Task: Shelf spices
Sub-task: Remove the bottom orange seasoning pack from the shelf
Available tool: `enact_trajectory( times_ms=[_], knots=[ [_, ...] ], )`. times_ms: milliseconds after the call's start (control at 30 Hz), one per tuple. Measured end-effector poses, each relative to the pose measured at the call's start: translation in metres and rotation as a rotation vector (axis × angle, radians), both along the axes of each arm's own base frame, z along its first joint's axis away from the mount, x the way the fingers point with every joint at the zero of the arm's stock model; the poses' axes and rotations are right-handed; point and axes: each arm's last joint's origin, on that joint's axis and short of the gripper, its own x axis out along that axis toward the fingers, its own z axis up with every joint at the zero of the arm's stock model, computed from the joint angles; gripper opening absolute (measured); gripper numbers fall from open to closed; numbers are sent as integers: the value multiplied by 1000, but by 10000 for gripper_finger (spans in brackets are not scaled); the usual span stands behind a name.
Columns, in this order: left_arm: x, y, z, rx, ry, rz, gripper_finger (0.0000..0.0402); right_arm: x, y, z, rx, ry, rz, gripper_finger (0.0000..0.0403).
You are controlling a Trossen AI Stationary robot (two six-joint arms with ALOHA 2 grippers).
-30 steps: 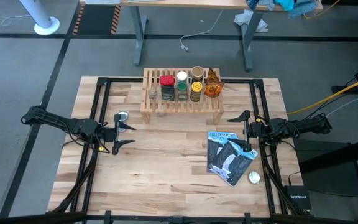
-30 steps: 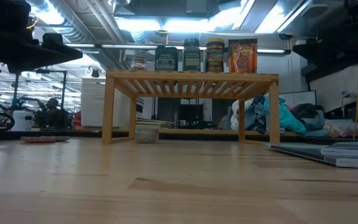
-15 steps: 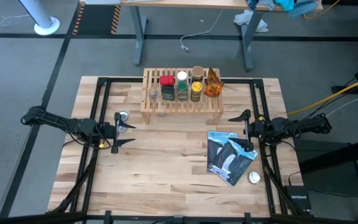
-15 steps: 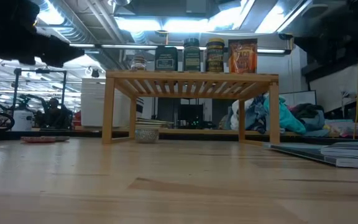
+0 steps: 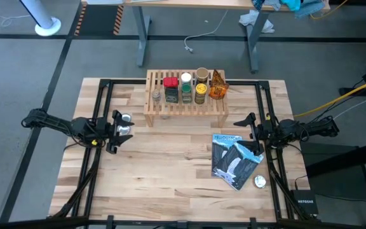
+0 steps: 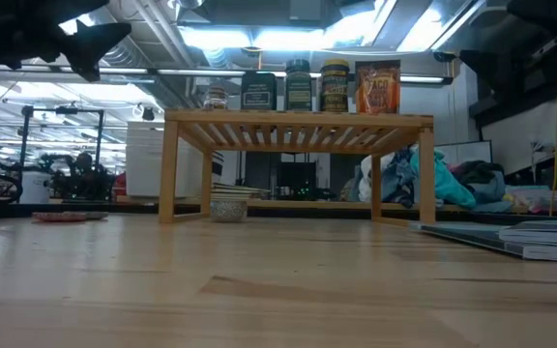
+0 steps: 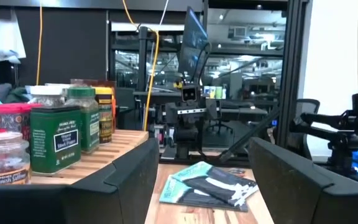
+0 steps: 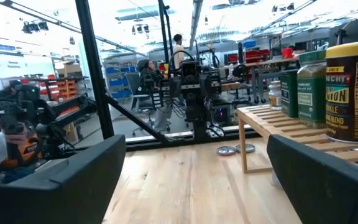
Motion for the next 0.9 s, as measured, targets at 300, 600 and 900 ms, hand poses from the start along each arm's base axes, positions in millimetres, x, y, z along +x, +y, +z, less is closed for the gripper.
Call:
enact_trajectory(
  times_ms=[300, 600, 900],
  knots=[
    [0, 0, -1, -101, 5, -30, 241, 0, -1, 0, 10, -3, -44, 397],
    [1, 1, -4, -244, 25, -18, 241, 0, -5, 0, 38, 5, -184, 397],
    [1, 5, -7, -186, 52, 136, 241, -1, -10, -1, 65, 18, -327, 397]
  ],
)
